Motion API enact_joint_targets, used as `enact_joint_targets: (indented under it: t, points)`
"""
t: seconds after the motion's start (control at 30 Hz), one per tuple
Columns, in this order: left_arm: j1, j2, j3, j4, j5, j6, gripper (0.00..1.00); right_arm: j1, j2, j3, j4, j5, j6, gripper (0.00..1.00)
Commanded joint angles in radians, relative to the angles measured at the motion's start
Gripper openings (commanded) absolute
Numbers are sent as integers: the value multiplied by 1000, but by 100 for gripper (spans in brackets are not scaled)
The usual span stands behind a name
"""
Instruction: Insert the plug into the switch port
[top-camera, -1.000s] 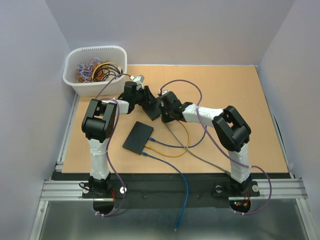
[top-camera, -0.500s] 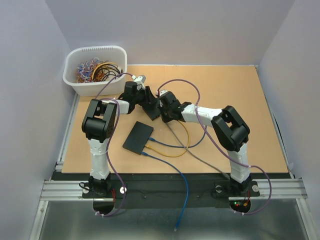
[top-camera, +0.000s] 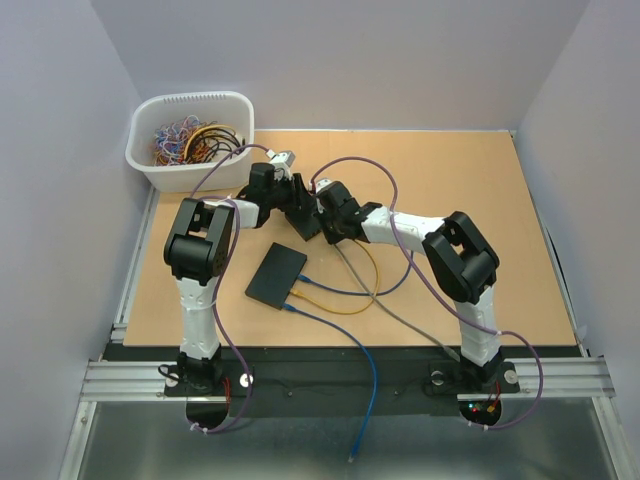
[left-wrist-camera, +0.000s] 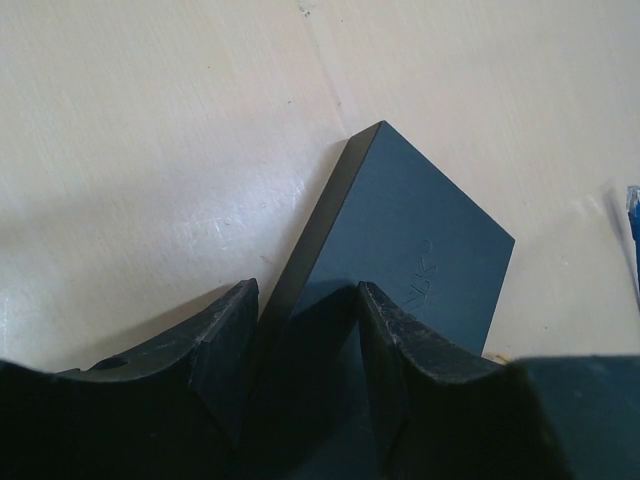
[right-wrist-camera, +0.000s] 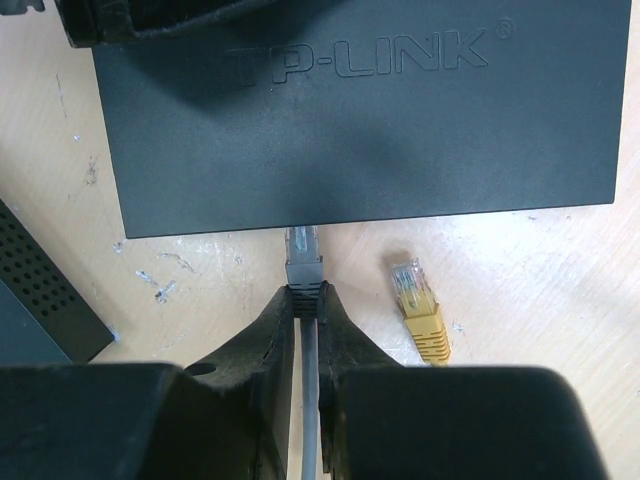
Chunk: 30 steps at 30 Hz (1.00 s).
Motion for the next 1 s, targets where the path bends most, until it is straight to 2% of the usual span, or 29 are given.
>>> enact_joint_targets:
  t: [0.0,0.67,0.97]
  points:
    - [-49,25,-18,-124,86,29,53,-6,-7,73,136,50,-23,0]
    - [-95,-38,-133,-154,155,42,52,-6,-53,-19,297,41,-107,0]
    - [-157,-29,-172,-164,188,53,52,-6,-116,-77,423,-100,-256,0]
